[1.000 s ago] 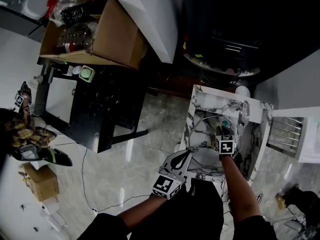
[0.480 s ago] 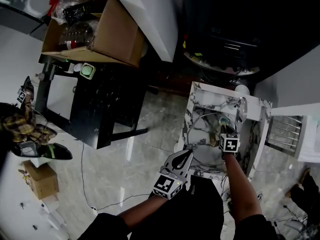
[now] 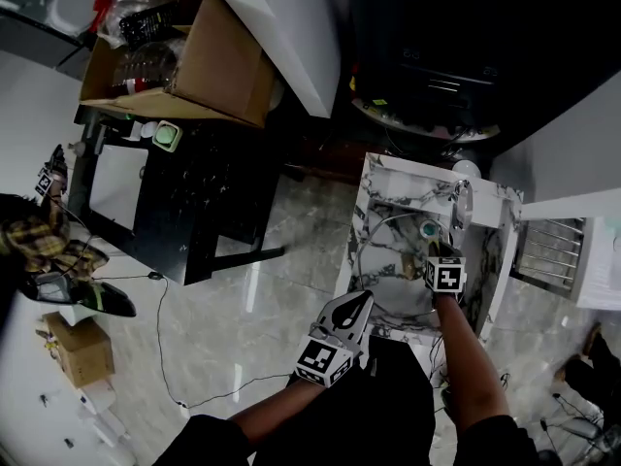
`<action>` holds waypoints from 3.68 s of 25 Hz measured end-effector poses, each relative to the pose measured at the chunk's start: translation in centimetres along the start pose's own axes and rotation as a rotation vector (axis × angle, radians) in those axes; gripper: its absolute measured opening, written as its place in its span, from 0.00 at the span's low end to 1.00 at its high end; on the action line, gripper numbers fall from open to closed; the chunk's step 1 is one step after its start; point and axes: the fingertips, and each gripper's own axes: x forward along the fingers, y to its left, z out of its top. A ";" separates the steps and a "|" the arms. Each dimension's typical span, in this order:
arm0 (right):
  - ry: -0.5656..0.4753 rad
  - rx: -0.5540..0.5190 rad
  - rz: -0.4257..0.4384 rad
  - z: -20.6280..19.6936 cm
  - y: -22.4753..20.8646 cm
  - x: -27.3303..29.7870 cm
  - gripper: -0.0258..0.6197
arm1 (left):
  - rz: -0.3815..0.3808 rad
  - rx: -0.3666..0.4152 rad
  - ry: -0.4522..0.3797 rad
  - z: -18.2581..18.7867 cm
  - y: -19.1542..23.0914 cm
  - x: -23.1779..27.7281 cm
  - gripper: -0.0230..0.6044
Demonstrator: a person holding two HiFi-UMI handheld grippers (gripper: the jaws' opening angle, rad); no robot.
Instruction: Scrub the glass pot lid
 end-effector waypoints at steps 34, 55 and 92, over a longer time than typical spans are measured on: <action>0.132 -0.039 -0.033 -4.4 -2.6 -3.9 0.13 | -0.029 0.040 -0.032 0.3 -3.0 -1.1 0.06; 0.198 -0.167 -0.002 -7.2 -0.3 -5.0 0.13 | -0.038 0.024 -0.028 -1.3 -2.6 -3.1 0.06; 0.375 -0.211 0.200 -9.2 10.8 -2.5 0.13 | -0.081 0.033 -0.045 0.1 3.4 -4.8 0.06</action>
